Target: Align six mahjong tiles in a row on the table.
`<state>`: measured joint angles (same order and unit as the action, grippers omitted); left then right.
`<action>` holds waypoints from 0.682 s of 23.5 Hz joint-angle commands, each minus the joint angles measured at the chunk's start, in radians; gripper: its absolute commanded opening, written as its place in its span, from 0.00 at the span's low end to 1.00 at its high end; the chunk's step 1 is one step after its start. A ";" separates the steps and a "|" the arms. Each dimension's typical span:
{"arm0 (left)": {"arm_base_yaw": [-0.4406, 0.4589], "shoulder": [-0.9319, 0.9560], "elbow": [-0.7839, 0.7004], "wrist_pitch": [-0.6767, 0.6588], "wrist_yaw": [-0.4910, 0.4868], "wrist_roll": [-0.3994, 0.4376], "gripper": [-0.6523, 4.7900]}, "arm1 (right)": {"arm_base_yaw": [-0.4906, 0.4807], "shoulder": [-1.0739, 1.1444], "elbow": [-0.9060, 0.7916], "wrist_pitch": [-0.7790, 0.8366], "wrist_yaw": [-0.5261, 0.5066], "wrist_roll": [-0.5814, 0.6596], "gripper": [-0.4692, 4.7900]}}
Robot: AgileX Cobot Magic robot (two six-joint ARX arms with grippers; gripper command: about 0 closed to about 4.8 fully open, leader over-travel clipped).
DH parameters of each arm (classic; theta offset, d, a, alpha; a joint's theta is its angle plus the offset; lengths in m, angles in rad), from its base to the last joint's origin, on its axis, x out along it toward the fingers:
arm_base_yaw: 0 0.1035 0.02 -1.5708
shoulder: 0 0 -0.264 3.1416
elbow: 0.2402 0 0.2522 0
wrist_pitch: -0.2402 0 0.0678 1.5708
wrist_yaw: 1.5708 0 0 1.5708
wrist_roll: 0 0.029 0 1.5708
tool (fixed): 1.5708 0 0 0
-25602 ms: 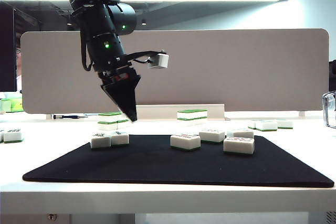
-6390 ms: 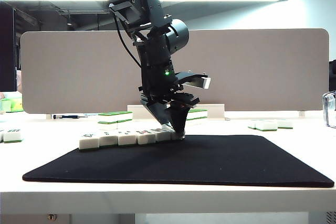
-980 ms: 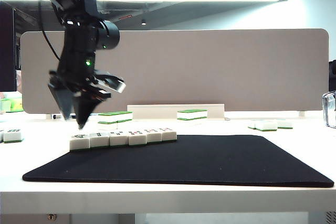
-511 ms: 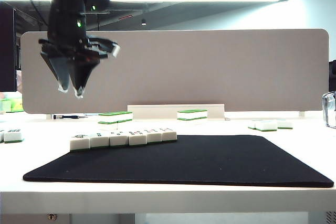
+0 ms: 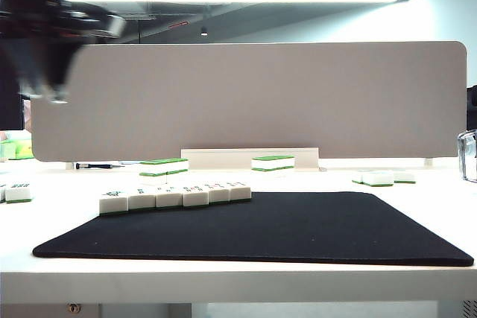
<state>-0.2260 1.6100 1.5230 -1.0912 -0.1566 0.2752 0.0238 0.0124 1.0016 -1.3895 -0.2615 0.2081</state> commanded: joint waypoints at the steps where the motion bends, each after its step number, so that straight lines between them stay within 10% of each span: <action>1: 0.055 -0.093 -0.096 0.016 0.004 -0.002 0.53 | 0.000 -0.012 0.002 0.007 -0.003 -0.003 0.09; 16: 0.134 -0.657 -0.474 0.112 0.000 -0.175 0.53 | 0.000 -0.012 0.002 0.007 -0.002 -0.003 0.09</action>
<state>-0.0925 0.9684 1.0702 -0.9577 -0.1570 0.1181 0.0238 0.0124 1.0016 -1.3895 -0.2619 0.2081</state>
